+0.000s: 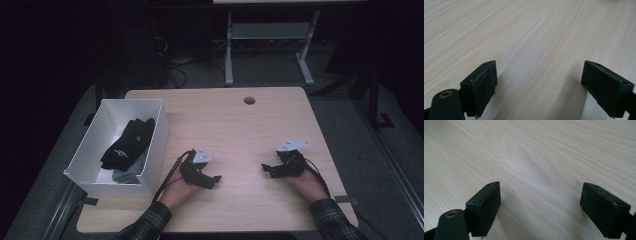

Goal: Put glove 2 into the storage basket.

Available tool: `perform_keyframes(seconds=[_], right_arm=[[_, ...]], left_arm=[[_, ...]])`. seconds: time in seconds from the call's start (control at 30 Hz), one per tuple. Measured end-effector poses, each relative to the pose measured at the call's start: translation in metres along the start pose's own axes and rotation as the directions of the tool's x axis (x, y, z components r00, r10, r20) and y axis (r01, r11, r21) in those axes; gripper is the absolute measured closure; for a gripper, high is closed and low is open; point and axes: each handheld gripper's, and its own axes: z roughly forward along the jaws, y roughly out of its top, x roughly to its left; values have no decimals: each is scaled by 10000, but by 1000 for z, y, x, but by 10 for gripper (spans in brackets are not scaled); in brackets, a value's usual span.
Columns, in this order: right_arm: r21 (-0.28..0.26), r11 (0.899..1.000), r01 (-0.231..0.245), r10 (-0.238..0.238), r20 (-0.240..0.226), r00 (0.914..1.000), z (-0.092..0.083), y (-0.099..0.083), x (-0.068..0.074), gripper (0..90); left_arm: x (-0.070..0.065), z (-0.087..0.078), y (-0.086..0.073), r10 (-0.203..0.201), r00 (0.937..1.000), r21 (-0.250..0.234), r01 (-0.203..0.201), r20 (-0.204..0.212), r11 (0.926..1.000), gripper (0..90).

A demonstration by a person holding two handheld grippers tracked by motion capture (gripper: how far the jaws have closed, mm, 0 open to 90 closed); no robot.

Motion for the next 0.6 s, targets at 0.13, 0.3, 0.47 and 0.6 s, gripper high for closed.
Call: perform_keyframes(seconds=[0.13, 0.3, 0.47, 0.6], right_arm=[[-3, 10000, 16, -16, -12, 10000, 0, 0, 0, 168], [-2, 10000, 6, -6, -3, 10000, 0, 0, 0, 168], [-10, 10000, 24, -24, -25, 10000, 0, 0, 1, 168], [-15, 10000, 25, -25, -24, 10000, 0, 0, 1, 168]], left_arm=[[0, 0, 0, 60, 10000, -30, -60, 67, 10000, 130], [0, 0, 0, 67, 9999, -30, -67, 83, 10000, 130], [0, 0, 0, 85, 9999, -30, -85, 95, 10000, 130], [0, 0, 0, 104, 9999, -12, -104, 124, 9999, 130]])
